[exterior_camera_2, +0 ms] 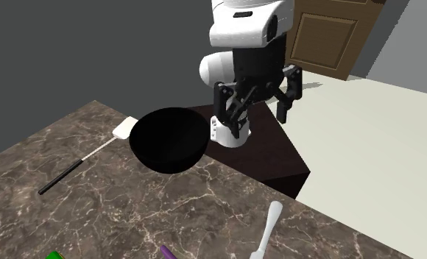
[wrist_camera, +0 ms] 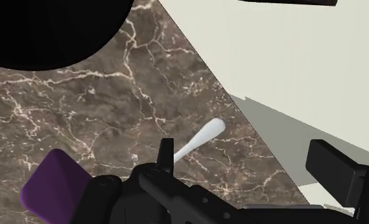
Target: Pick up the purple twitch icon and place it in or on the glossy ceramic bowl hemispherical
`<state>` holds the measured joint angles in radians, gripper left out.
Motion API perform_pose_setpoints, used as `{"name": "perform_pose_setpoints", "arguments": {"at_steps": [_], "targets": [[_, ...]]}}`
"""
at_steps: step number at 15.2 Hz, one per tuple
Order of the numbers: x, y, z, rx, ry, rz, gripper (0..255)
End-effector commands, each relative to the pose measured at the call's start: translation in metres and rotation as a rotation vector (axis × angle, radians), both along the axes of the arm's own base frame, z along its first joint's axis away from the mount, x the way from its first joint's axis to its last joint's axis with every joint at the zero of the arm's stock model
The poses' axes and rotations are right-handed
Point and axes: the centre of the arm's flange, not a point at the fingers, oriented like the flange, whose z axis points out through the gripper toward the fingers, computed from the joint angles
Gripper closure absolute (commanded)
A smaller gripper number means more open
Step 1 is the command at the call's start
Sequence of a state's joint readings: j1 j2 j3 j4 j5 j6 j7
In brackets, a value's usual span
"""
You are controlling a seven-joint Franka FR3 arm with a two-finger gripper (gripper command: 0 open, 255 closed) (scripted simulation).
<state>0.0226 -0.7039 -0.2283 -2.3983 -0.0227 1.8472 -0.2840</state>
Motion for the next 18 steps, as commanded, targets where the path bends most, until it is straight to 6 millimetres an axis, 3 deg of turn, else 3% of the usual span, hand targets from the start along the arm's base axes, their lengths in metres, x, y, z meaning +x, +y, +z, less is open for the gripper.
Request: {"name": "perform_pose_setpoints", "arguments": {"at_steps": [1,9,18], "targets": [[0.005,-0.024,-0.008,-0.006,-0.018,0.059,0],[0.049,-0.114,-0.043,-0.024,-0.082,0.275,0],[0.122,-0.203,-0.076,-0.043,-0.154,0.517,0]]}}
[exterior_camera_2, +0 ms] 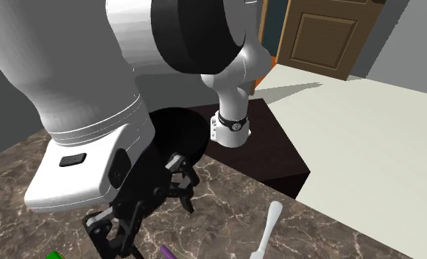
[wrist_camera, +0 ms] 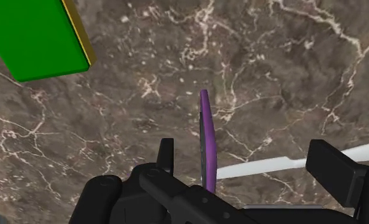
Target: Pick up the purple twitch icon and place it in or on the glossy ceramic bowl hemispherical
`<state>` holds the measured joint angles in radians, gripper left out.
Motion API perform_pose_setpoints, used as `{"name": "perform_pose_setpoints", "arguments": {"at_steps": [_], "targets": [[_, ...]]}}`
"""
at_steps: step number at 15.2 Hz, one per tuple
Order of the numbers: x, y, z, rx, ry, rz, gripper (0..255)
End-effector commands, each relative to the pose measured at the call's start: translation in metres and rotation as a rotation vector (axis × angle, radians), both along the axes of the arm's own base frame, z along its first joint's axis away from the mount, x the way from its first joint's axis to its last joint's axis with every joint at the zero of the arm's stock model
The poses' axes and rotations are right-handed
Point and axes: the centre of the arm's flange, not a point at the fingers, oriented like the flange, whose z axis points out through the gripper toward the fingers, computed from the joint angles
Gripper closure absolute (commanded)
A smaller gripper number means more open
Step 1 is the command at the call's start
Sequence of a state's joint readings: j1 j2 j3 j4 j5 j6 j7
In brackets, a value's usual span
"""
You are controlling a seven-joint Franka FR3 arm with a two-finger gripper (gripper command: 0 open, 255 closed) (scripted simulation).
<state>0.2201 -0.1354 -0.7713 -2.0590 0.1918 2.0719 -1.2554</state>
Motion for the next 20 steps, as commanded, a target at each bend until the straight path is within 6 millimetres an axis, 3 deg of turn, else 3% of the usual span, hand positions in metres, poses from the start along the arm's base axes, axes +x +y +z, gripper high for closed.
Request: {"name": "perform_pose_setpoints", "arguments": {"at_steps": [1,8,16,17,20], "targets": [[0.013,-0.010,-0.004,-0.007,-0.014,0.040,0],[0.023,-0.004,-0.043,-0.007,-0.014,0.040,0],[0.023,-0.004,-0.043,-0.007,-0.014,0.040,0],[0.023,-0.004,-0.043,-0.007,-0.014,0.040,255],[0.023,-0.004,-0.043,-0.007,-0.014,0.040,255]]}}
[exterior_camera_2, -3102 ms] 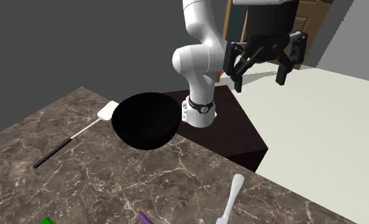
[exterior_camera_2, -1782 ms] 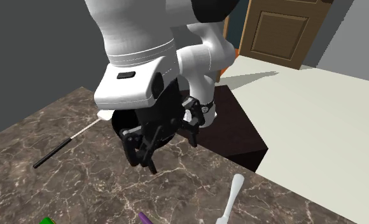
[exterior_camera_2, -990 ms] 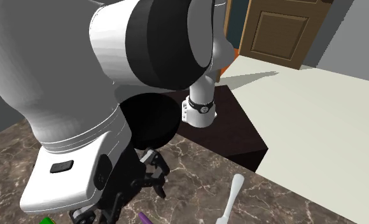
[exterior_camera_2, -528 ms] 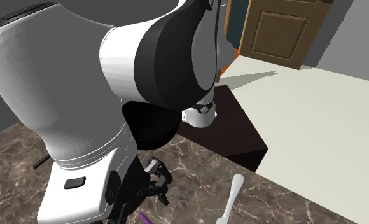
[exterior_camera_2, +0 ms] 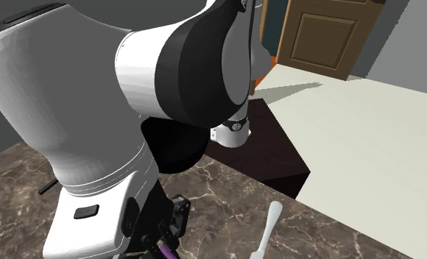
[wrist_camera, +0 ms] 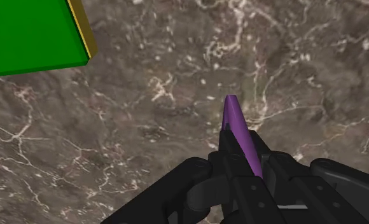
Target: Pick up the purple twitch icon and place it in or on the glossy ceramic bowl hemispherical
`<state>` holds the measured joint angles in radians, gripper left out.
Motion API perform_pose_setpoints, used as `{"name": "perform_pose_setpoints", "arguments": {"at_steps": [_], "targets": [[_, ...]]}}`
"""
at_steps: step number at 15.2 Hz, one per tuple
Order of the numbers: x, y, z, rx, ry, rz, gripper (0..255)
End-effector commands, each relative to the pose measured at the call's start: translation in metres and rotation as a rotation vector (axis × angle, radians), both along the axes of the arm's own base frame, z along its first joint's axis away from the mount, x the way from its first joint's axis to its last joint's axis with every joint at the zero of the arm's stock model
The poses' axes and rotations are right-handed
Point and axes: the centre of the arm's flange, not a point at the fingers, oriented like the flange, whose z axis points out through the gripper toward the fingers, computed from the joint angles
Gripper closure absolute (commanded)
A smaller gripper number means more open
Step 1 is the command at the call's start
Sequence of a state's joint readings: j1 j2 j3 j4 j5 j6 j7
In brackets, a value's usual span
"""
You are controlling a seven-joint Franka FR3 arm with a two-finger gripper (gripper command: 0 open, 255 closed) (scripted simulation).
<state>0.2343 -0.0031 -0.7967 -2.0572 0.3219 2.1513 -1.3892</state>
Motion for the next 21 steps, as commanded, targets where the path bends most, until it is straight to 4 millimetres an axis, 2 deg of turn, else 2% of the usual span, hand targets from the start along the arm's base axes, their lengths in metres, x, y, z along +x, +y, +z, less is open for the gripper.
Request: {"name": "perform_pose_setpoints", "arguments": {"at_steps": [1,6,21], "targets": [[0.000,0.000,0.000,0.000,0.000,0.000,255],[0.000,0.000,0.000,0.000,0.000,0.000,255],[0.000,0.000,0.079,0.000,0.000,0.000,255]]}}
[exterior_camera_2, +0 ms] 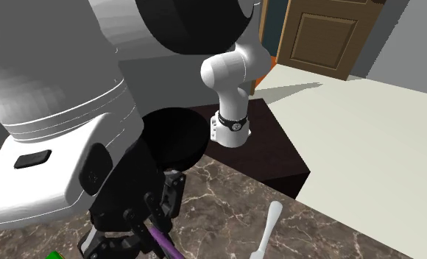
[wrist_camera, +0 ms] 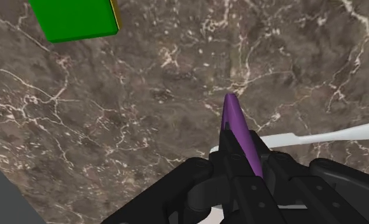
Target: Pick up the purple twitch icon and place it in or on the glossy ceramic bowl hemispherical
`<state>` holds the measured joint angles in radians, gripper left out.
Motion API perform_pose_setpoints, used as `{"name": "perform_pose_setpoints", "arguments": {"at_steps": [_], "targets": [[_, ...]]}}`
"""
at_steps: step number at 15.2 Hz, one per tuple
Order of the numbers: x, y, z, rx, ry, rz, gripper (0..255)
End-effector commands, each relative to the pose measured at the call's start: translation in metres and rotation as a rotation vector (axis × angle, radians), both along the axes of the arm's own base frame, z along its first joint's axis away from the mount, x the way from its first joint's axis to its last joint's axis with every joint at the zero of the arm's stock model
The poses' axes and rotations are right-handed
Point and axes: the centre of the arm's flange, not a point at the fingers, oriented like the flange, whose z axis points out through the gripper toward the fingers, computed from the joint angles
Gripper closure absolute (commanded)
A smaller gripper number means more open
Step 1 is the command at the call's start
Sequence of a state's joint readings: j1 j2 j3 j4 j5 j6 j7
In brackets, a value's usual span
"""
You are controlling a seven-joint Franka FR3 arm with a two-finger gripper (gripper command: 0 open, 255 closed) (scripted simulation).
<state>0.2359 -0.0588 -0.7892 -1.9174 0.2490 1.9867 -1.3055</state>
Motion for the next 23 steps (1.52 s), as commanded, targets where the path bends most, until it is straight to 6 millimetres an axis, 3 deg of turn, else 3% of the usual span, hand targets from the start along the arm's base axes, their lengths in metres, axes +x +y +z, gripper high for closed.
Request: {"name": "perform_pose_setpoints", "arguments": {"at_steps": [1,18,23], "targets": [[-0.001,0.000,0.011,0.000,0.000,0.000,255],[-0.001,0.000,0.096,0.000,0.000,0.000,255],[-0.067,0.000,0.100,0.000,0.000,0.000,255]]}}
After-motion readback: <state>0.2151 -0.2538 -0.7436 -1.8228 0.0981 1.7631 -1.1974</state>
